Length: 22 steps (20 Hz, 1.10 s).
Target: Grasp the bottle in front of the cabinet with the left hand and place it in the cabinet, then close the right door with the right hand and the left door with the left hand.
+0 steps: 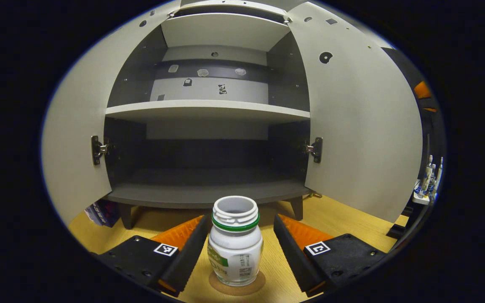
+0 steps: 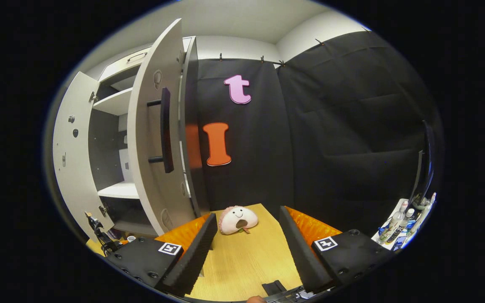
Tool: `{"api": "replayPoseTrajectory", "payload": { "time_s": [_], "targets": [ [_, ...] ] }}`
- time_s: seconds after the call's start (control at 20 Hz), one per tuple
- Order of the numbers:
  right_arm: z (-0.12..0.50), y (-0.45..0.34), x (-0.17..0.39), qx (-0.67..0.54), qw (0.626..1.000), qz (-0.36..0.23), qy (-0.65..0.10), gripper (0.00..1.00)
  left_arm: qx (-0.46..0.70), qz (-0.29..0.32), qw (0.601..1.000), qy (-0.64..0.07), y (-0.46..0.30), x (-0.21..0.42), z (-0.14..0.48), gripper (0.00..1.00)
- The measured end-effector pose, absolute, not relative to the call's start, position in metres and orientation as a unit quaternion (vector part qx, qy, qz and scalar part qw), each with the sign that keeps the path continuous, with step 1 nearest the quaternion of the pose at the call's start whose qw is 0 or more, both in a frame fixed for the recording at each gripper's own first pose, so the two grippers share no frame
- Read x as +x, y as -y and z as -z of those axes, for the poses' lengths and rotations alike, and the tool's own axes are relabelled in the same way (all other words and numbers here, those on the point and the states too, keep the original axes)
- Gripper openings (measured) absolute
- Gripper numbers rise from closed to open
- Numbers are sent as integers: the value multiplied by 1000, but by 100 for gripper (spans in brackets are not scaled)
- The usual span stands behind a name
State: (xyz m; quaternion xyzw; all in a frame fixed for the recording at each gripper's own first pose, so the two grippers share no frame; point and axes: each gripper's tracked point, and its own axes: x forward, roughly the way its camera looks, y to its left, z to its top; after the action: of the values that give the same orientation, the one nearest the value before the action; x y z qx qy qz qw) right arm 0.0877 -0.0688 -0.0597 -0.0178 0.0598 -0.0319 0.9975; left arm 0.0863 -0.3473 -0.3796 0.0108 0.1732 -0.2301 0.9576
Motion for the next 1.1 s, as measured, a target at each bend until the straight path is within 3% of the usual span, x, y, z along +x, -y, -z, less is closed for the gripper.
{"api": "replayPoseTrajectory", "payload": {
  "time_s": [0.3,0.45,0.6,1.1],
  "targets": [
    [68,73,91,-12,997,30,-69,98,8,224,955,-192,348,86,400,94],
    [67,75,90,-11,997,31,-68,98,11,219,957,-190,346,89,401,80],
    [67,77,88,-9,997,34,-68,98,14,229,954,-195,348,88,397,78],
    [60,72,70,-5,998,29,-57,98,49,246,959,-134,343,106,298,77]
  ]
}}
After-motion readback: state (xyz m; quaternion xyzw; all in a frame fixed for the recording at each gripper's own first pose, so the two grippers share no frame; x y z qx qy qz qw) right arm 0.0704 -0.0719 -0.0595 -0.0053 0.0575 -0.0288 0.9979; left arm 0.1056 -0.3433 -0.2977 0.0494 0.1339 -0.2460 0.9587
